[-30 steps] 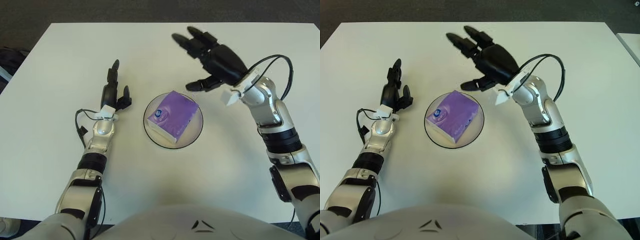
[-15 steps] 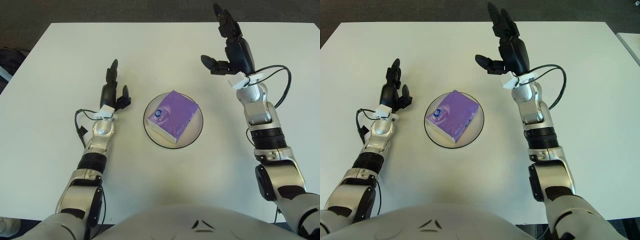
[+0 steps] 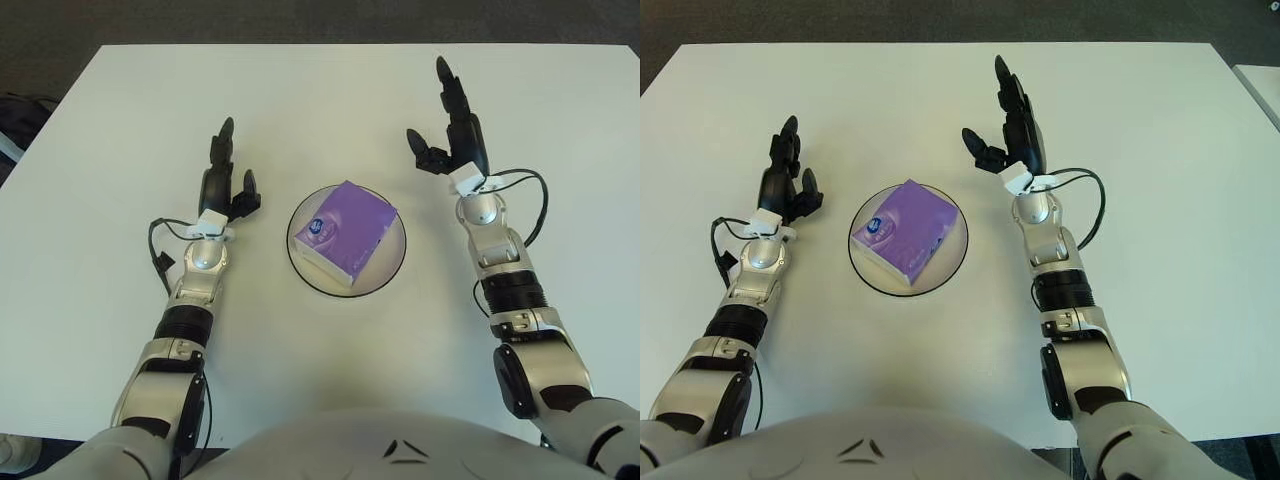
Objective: Put the tissue paper into the plate.
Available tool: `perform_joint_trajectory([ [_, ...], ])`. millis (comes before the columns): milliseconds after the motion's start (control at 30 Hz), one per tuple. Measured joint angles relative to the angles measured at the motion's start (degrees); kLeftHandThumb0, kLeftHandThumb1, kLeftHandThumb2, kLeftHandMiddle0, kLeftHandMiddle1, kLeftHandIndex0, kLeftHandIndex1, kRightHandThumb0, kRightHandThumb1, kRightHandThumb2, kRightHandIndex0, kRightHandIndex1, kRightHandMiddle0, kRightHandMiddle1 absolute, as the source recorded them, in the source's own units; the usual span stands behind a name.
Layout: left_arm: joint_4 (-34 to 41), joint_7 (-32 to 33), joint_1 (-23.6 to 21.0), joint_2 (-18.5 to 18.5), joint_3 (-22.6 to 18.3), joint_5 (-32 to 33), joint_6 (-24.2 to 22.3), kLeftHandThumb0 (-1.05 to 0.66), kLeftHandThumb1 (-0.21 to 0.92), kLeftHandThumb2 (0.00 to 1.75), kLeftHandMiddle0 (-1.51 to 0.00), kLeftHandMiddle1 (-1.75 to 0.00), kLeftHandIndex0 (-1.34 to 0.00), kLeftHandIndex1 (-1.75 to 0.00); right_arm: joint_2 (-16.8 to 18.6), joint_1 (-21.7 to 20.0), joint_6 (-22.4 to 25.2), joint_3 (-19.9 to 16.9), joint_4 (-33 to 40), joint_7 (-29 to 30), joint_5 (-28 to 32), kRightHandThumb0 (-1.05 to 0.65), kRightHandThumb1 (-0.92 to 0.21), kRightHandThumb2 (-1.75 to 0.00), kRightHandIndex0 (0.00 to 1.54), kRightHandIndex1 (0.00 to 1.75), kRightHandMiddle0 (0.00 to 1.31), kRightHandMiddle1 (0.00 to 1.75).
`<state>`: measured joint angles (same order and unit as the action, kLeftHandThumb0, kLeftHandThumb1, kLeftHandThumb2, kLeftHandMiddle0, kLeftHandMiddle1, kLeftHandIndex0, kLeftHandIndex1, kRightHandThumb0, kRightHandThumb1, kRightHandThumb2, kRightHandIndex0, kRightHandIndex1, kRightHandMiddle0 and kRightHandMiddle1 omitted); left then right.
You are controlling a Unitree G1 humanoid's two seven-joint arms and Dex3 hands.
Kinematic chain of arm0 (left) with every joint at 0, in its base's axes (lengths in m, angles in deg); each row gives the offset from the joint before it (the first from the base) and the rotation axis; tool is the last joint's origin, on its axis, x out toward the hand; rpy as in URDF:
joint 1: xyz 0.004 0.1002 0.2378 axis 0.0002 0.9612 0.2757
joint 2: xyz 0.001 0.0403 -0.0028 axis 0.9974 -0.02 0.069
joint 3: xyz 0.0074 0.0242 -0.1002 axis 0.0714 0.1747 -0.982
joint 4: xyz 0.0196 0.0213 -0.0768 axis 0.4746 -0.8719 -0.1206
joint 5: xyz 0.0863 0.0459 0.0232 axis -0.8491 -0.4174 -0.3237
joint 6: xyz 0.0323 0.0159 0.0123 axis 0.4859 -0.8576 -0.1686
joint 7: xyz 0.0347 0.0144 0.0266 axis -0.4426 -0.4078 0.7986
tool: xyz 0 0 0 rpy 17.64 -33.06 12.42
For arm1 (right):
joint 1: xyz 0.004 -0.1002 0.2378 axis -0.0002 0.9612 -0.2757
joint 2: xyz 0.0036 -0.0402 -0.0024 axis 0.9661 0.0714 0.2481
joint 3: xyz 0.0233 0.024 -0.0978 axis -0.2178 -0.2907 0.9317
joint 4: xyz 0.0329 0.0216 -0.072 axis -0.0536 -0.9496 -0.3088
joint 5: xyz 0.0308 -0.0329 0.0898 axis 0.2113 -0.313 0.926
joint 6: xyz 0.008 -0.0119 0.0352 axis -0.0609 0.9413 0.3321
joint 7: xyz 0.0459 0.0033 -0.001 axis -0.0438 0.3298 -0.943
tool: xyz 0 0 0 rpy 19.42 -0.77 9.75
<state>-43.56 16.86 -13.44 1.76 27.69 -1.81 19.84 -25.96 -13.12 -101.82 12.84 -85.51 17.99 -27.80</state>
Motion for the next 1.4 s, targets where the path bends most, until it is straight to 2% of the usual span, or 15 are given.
perform_joint_trajectory([
  [167, 0.34, -0.02, 0.17, 0.01, -0.1, -0.01, 0.0, -0.77, 0.92, 0.91, -0.17, -0.03, 0.0, -0.36, 1.44, 1.47, -0.63, 0.2, -2.62, 2.15, 0.0, -1.0, -0.92, -0.82, 0.0, 0.0, 0.0, 0.01],
  [500, 1.04, -0.05, 0.64, 0.02, -0.14, -0.03, -0.01, -0.78, 0.92, 0.91, -0.18, -0.03, 0.0, -0.36, 4.94, 6.93, -1.95, 1.92, -7.22, 5.87, -0.21, -0.95, -0.92, -0.88, 0.02, 0.01, 0.01, 0.02],
  [600, 1.24, -0.09, 0.91, 0.05, -0.19, -0.07, -0.1, -0.79, 0.92, 0.91, -0.18, -0.03, 0.0, -0.36, 5.35, 7.04, -2.62, 2.23, -7.43, 6.91, -0.22, -0.93, -0.92, -0.89, 0.03, 0.01, 0.02, 0.02],
  [800, 1.42, -0.09, 1.05, 0.01, -0.16, -0.25, -0.18, -0.8, 0.92, 0.93, -0.19, -0.03, 0.0, -0.35, 6.36, 7.79, -3.09, 2.22, -6.84, 8.39, -0.02, -0.88, -0.92, -0.9, 0.07, 0.03, 0.04, 0.05],
  [967, 1.49, -0.07, 1.08, 0.0, -0.15, -0.49, -0.22, -0.8, 0.92, 0.93, -0.19, -0.03, 0.0, -0.35, 7.15, 8.74, -3.09, 2.19, -5.78, 8.83, 0.17, -0.85, -0.92, -0.9, 0.09, 0.03, 0.0, 0.19],
  [1400, 1.49, -0.02, 1.15, -0.05, -0.14, -1.11, -0.22, -0.77, 0.92, 0.92, -0.19, -0.03, 0.0, -0.33, 9.26, 12.23, -4.79, 1.42, -1.64, 9.07, 3.52, -0.74, -0.92, -0.88, 0.14, 0.04, 0.0, 0.32],
])
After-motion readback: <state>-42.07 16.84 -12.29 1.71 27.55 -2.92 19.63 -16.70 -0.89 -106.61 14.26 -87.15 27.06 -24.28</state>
